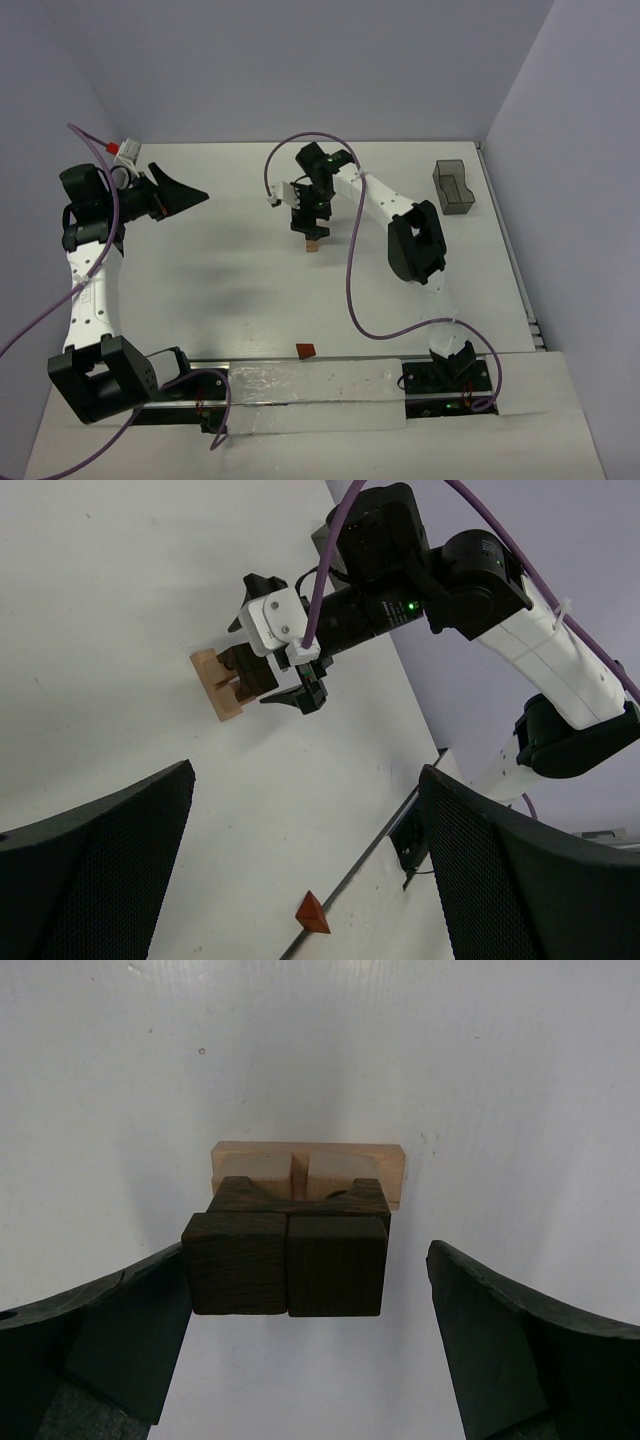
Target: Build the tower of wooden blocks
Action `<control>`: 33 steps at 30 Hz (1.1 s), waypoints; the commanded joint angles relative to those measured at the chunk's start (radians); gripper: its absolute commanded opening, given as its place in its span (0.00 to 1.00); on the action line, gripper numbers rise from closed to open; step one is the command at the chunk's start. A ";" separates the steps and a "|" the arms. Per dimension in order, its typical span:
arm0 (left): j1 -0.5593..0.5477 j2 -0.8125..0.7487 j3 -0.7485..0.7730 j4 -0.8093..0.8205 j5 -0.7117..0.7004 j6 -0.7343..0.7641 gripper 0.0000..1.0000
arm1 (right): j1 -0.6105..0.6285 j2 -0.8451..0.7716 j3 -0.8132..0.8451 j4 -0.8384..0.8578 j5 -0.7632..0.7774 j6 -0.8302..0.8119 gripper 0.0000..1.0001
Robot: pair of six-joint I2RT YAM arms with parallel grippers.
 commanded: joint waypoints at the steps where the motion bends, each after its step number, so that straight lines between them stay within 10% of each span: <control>1: 0.010 -0.026 0.003 0.054 0.024 -0.004 0.99 | -0.004 -0.072 0.001 -0.031 0.013 -0.025 1.00; 33: 0.009 -0.020 0.032 -0.031 -0.008 0.068 0.99 | -0.204 -0.326 -0.266 -0.055 0.115 -0.083 1.00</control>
